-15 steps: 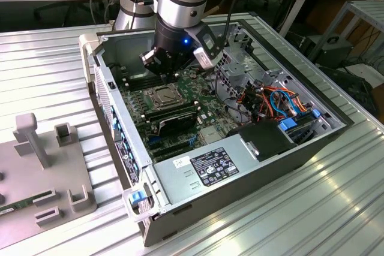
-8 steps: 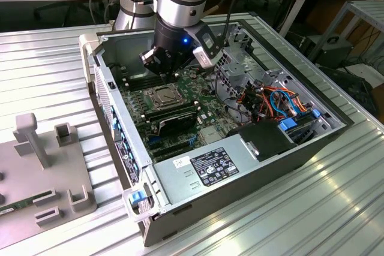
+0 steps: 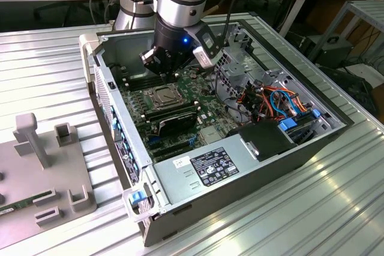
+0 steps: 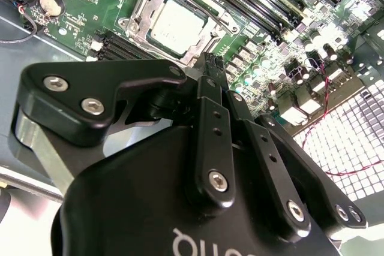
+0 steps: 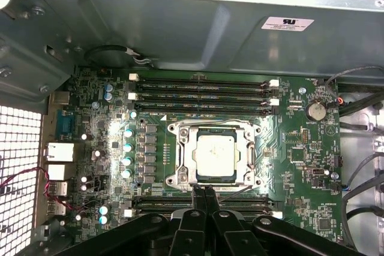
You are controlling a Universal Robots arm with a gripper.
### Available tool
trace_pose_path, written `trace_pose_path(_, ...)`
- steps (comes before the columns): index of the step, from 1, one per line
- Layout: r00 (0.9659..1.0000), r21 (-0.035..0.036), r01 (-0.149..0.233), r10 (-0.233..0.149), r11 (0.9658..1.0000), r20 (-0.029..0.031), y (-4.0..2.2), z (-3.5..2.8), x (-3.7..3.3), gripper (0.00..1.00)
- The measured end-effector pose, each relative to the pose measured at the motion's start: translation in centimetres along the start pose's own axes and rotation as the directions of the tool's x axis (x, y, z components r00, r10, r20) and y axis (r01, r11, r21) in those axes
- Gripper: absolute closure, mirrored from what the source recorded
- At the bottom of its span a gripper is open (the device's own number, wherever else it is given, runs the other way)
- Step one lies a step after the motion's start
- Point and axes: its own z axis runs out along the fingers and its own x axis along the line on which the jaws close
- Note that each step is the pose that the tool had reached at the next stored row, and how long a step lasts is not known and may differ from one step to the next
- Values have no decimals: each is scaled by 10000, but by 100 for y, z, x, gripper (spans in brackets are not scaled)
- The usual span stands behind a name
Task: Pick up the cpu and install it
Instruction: 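Install the second cpu locking lever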
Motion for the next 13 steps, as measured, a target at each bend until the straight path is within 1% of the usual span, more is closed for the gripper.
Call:
trace_pose_path(5, 10000, 1, 0, 0, 10000, -1, 5, 0, -1, 89)
trace_pose_path(9, 10000, -2, -1, 1, 10000, 1, 4, 9, -33, 89)
trace_pose_path(12, 10000, 1, -3, 3, 10000, 0, -3, 57, -32, 89)
trace_pose_path(13, 10000, 0, -2, 2, 10000, 1, -7, 92, -30, 89)
